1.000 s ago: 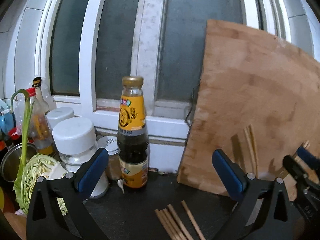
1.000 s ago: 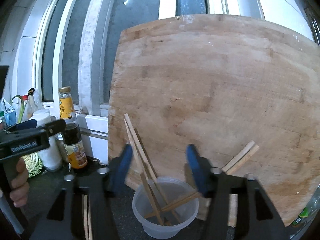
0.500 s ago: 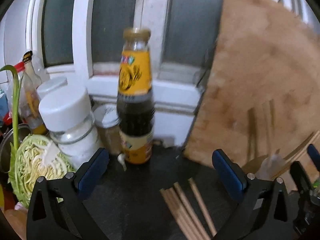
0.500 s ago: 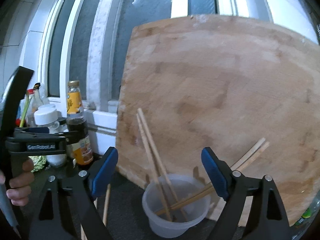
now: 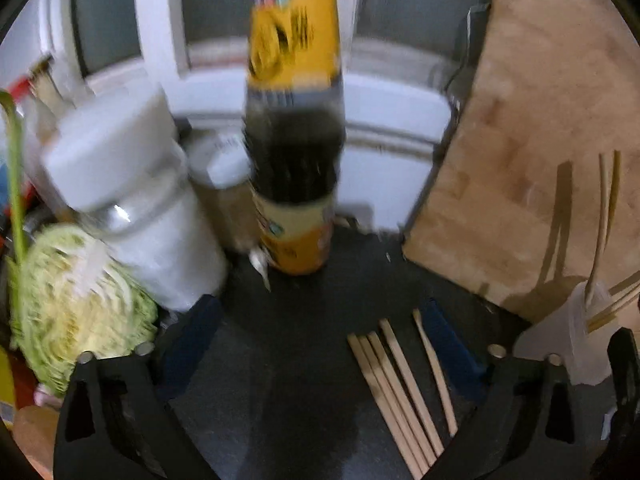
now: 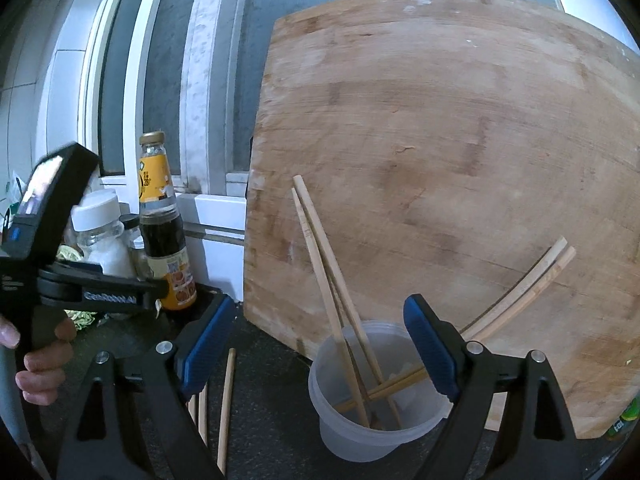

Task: Organize utensils
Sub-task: 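Withdraw the right gripper from the cup and move it to the chopsticks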

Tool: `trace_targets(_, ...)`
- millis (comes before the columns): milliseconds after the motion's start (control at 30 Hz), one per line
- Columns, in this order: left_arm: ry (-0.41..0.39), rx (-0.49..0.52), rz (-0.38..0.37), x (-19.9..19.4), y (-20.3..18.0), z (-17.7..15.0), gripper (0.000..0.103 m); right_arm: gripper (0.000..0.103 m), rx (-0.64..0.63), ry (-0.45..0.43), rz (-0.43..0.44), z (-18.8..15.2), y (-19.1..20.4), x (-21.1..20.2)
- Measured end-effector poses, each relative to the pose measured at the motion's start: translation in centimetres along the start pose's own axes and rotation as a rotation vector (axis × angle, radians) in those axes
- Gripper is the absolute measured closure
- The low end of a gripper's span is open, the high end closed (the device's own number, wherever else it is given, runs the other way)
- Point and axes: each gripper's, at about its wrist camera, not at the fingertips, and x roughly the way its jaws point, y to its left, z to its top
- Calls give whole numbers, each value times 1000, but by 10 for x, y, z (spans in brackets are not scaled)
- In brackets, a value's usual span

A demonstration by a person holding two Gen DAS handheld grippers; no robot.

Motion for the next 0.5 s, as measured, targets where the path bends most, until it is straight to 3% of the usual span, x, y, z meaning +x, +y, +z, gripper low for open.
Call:
trace_targets(133, 68, -8, -21, 11, -1, -3, 34, 15, 12, 23, 36, 0, -1, 1)
trace_targets(267, 79, 10, -39, 13, -6, -7, 44, 15, 70, 47, 136, 2, -7, -1)
trace_targets(400, 121, 0, -58, 20, -7, -9, 66, 15, 103, 53, 164, 2, -10, -3)
trace_targets(500, 143, 4, -48, 28, -9, -10, 69, 15, 100, 51, 154, 2, -9, -3)
